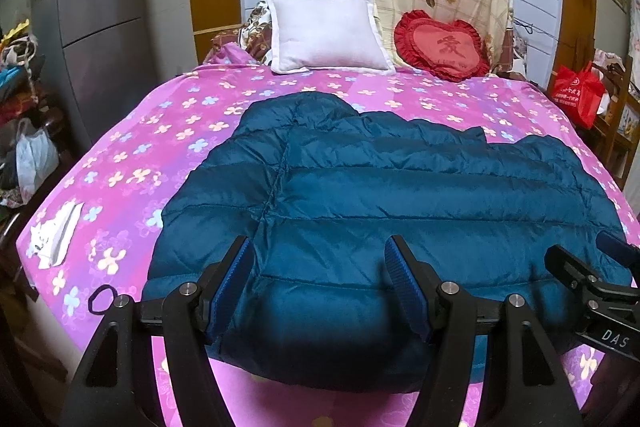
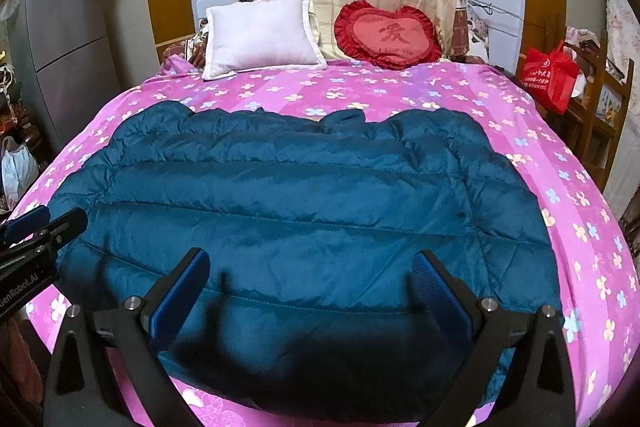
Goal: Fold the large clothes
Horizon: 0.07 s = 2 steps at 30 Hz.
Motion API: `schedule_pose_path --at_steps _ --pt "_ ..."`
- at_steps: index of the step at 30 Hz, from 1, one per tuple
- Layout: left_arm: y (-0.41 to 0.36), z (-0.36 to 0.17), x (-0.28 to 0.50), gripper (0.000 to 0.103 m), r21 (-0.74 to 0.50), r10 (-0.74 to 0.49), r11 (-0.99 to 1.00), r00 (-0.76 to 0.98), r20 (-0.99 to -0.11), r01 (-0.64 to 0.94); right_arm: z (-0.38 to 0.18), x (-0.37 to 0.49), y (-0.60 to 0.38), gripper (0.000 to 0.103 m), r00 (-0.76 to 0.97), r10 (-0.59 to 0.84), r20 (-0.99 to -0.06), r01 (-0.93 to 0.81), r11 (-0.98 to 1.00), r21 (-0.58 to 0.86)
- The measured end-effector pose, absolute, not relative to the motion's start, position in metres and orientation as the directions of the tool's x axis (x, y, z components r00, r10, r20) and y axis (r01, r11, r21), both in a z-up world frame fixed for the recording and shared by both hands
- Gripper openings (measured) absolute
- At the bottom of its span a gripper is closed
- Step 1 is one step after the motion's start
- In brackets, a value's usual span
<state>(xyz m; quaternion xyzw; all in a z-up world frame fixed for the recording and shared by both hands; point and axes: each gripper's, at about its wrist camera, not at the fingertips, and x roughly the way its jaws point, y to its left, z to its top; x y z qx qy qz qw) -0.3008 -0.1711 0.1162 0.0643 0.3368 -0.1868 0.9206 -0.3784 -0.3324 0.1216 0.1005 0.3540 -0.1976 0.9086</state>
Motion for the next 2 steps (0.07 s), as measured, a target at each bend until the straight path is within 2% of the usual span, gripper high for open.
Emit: schedule_pose_path --at_steps 2 --pt "-0.1699 0.1154 -0.2989 0.049 -0.016 -0.308 0.92 0.696 -0.649 0.392 0.1198 -0.3774 -0.3335 0.103 0.669 -0.285 -0.686 0.433 0.9 0.048"
